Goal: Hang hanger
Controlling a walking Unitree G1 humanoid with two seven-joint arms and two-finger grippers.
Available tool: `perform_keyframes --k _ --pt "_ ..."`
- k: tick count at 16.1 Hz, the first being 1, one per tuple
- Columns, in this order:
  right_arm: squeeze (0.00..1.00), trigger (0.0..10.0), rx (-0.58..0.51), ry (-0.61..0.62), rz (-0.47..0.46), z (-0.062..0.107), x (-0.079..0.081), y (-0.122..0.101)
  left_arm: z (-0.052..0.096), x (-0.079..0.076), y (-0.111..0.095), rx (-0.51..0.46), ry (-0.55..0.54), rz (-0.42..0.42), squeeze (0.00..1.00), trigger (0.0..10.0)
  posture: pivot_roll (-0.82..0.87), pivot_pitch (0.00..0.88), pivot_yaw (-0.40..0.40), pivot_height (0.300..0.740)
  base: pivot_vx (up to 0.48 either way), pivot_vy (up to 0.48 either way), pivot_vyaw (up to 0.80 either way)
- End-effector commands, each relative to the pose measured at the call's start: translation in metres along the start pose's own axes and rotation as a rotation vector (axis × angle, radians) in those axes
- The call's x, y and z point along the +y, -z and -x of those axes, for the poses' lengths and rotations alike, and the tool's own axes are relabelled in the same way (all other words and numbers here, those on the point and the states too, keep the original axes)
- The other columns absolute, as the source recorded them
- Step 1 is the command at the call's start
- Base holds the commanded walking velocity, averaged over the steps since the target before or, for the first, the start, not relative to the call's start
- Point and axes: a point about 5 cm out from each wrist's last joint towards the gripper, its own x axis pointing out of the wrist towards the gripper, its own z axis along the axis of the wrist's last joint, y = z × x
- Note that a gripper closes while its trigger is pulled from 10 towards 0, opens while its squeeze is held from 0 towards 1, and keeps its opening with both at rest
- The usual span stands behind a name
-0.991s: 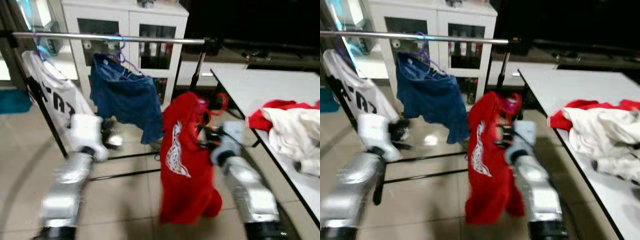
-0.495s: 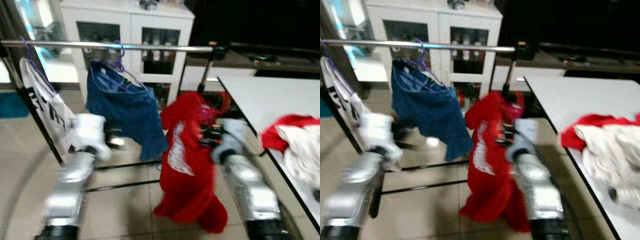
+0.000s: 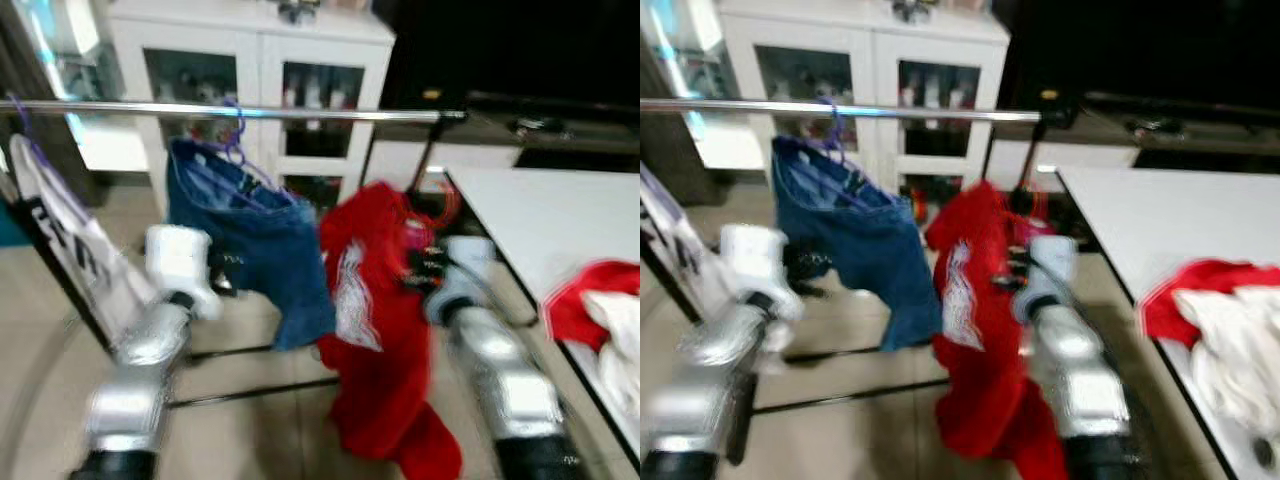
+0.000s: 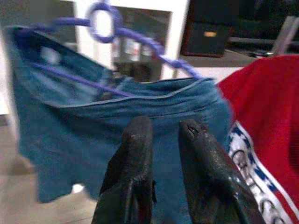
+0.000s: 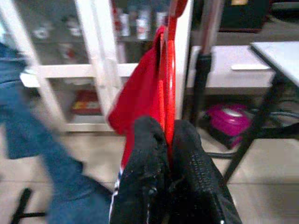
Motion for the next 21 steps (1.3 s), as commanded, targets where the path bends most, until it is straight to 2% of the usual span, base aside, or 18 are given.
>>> perform_keyframes --k 1,4,5,6,7,9,12,13,14,15,16,17,18,21 --pt "0.00 10.0 -0.057 -0.026 0.028 -0.003 0.005 -0.013 0.002 0.009 -0.004 -0.011 -0.029 -0.033 0.00 10.0 -0.07 0.000 -0.106 0.740 0.398 0.000 0.00" --pt "0.00 10.0 -0.063 -0.035 0.075 -0.004 0.004 -0.017 0.003 0.009 -0.006 -0.014 -0.019 -0.058 0.00 10.0 -0.07 0.000 -0.112 0.740 0.400 0.000 0.53" --pt "0.00 10.0 -0.078 -0.033 0.094 -0.005 0.003 -0.020 0.003 0.008 -0.007 -0.012 0.002 -0.095 0.00 10.0 -0.07 0.000 -0.113 0.740 0.401 0.000 0.80" --pt "0.00 10.0 -0.080 -0.026 0.106 -0.005 0.000 -0.021 0.003 0.004 -0.009 -0.010 0.049 -0.123 0.00 10.0 -0.07 0.000 -0.115 0.740 0.345 0.000 0.00" --pt "0.00 10.0 -0.103 -0.012 0.104 -0.006 -0.004 -0.027 0.005 -0.003 -0.012 -0.009 0.156 -0.145 0.00 10.0 -0.07 0.000 -0.118 0.740 0.281 0.000 0.00" --pt "0.00 10.0 -0.170 -0.017 0.089 -0.007 -0.010 -0.041 0.008 -0.011 -0.017 -0.006 0.299 -0.168 0.00 10.0 -0.07 0.000 -0.123 0.740 0.000 0.000 0.00" --pt "0.00 10.0 -0.193 0.007 0.061 -0.015 -0.018 -0.052 0.004 -0.013 -0.025 -0.021 0.418 -0.152 0.00 10.0 -0.06 0.000 -0.128 0.740 0.000 0.000 0.00" --pt "0.00 10.0 -0.179 0.024 0.080 -0.021 -0.019 -0.053 0.002 -0.016 -0.027 -0.020 0.463 -0.147 0.00 10.0 -0.07 0.000 -0.122 0.740 0.000 0.000 0.00" --pt "0.00 10.0 -0.151 0.053 0.039 -0.031 -0.023 -0.056 -0.001 -0.020 -0.031 -0.029 0.533 -0.144 0.00 10.0 -0.07 0.000 -0.118 0.740 0.000 0.000 0.00" --pt "0.00 10.0 -0.119 0.049 0.047 -0.041 -0.023 -0.059 -0.004 -0.025 -0.037 -0.046 0.599 -0.133 0.00 10.0 -0.07 0.000 -0.112 0.740 0.000 0.000 0.00" --pt "0.00 10.0 -0.065 0.053 0.111 -0.055 -0.025 -0.063 -0.006 -0.031 -0.047 -0.065 0.713 -0.123 0.00 10.0 -0.07 0.000 -0.108 0.740 0.000 0.000 0.00" --pt "0.00 10.0 -0.054 0.068 0.119 -0.058 -0.027 -0.065 -0.006 -0.033 -0.047 -0.060 0.748 -0.129 0.00 10.0 -0.07 0.000 -0.107 0.740 0.000 0.000 0.00" --pt "0.00 10.0 0.011 0.136 0.113 -0.068 -0.034 -0.067 -0.006 -0.038 -0.048 -0.040 0.834 -0.127 0.00 10.0 -0.07 0.000 -0.107 0.740 0.000 0.000 0.00" --pt "0.00 10.0 0.067 0.151 0.031 -0.076 -0.038 -0.059 -0.007 -0.039 -0.051 -0.030 0.880 -0.106 0.00 10.0 -0.07 0.000 -0.096 0.740 0.000 0.000 0.00"
